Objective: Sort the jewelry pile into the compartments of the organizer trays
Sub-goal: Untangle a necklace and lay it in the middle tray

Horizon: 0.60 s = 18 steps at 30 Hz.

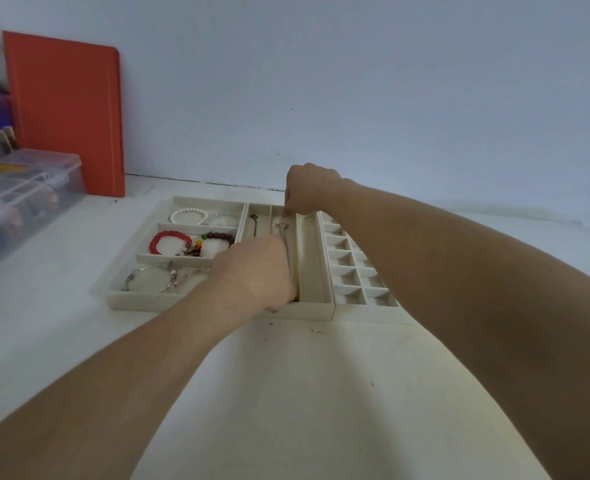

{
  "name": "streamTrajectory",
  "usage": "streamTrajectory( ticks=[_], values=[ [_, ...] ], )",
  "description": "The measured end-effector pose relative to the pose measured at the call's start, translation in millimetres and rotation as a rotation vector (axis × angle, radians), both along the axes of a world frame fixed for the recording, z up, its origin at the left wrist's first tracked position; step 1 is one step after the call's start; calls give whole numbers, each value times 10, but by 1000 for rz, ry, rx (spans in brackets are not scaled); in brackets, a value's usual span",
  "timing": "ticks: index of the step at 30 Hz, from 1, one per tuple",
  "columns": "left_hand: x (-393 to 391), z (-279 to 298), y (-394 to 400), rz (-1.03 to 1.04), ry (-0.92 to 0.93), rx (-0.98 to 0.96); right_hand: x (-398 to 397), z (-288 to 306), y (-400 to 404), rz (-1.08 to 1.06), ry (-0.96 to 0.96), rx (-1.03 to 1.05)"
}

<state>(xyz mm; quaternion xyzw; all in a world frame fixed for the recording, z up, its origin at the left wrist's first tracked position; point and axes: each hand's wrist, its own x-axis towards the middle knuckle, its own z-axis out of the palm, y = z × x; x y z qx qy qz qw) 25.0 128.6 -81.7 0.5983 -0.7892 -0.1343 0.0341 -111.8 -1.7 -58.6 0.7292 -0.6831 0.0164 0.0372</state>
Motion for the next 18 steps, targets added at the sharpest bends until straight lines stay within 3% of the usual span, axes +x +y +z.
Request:
streamTrajectory(
  ticks=[9,18],
  values=[
    [0,1,-11,21,13,22,84,-93,-1,-92,-55,137],
    [19,34,-67,39,28,128,120,-165,9,-137,-120,69]
  ],
)
